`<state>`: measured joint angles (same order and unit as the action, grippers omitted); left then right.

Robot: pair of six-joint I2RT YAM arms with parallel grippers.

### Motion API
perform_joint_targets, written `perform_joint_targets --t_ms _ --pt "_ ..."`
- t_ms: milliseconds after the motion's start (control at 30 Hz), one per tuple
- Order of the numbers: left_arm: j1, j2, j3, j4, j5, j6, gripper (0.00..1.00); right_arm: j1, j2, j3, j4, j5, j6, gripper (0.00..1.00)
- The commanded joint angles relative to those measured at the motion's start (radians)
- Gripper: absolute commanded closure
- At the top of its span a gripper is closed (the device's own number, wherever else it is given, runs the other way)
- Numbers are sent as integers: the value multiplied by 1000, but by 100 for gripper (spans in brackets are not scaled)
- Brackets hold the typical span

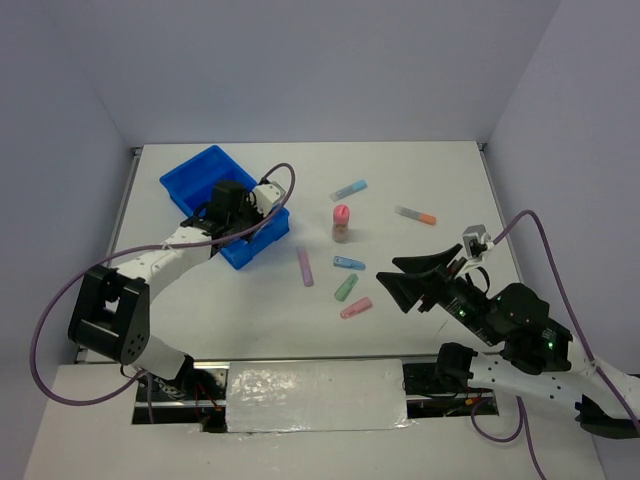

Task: Sort the stationery into containers
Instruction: Place the pen in the storage box.

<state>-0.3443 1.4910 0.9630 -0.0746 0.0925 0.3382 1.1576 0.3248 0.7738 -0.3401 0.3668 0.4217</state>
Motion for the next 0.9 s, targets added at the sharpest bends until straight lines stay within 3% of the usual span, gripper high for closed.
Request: perform_joint_targets --t_ms 0,333,400,433,467,500,633,700,733,800,867 --pt "8 17 -9 25 39 1 69 -4 28 10 64 -16 -9 30" --pt "8 -112 23 33 4 -73 62 -2 53 13 84 -20 -6 30" --pt "4 -191 49 53 19 -172 49 -2 51 10 76 -12 -9 30" --pt "-2 -216 55 64 32 -210 13 -4 45 10 70 -3 -11 30" --pt "-19 -238 54 79 41 -255 1 -4 40 7 52 18 -8 30" --pt "-31 -267 51 134 35 -381 1 -3 34 1 46 30 -9 29" --pt "-97 -249 -1 280 142 -582 1 -4 -29 -19 -16 99 20 27" --pt "-189 -252 -59 379 36 -602 1 -3 -50 -28 -26 121 28 26" --pt "-238 -245 -87 480 -87 -597 1 -4 -65 -30 -33 124 31 26" --pt "-349 -151 -132 633 -157 -632 1 -2 -61 -27 -68 132 43 26" --pt "-360 -86 -133 668 -177 -648 1 -4 -47 -19 -77 138 48 26"
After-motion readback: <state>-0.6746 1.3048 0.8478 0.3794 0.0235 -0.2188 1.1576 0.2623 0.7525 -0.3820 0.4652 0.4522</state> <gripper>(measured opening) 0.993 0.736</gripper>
